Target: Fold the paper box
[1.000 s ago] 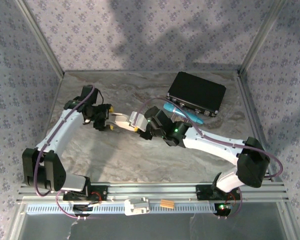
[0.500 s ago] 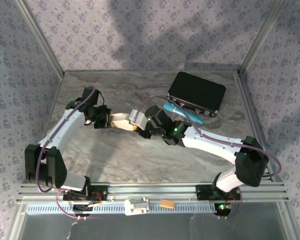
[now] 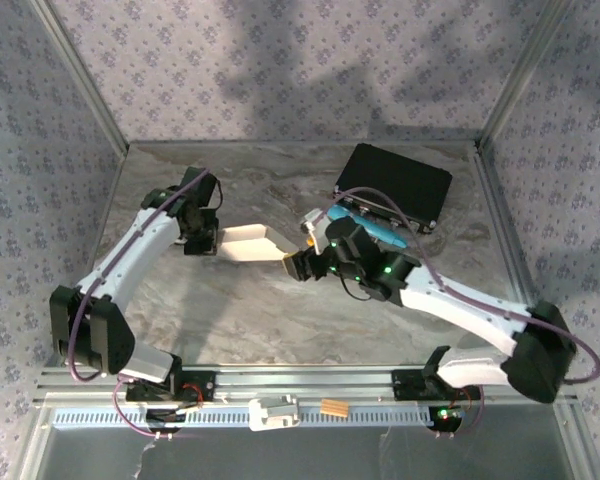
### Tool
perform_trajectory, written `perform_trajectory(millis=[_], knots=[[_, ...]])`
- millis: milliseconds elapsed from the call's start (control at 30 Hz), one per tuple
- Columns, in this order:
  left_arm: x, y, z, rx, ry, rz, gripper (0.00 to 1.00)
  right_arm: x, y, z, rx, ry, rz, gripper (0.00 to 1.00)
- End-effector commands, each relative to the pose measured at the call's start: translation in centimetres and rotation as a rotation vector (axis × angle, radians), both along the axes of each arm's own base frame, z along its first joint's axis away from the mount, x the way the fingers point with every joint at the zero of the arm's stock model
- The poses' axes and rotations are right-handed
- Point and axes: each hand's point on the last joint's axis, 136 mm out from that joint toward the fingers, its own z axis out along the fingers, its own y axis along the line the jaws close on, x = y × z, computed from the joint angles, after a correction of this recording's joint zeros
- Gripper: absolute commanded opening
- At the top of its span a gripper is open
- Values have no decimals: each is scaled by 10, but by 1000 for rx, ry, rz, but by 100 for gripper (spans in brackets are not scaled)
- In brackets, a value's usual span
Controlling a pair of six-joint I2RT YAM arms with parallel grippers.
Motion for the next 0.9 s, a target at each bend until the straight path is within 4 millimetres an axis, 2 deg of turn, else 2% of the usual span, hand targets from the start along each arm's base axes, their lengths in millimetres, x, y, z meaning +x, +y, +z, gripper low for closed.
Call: perform_trajectory(millis=[0,67,167,333,433,567,700,800,867], knots=[[-19,23,1,160,140,155,31,11,-24,3,69,203,-215,67],[-17,24,2,217,178,123,31,17,-29,-5,10,310,-255,63],[-15,23,-1,279,220,99,29,24,-21,-7,-88,384,-218,59],[-16,20,-12,334,281,75,28,34,1,4,-182,348,-97,59],[-14,19,-11,373,302,53,27,42,9,3,-214,369,-21,58],[-13,21,-16,406,332,38,24,37,22,-3,-262,385,88,54],[-13,22,-21,419,341,29,23,44,23,-22,-332,400,77,49],[-14,20,-26,412,333,30,23,47,33,-25,-333,399,109,46],[-11,19,-29,405,311,29,23,41,43,-24,-329,394,169,46]])
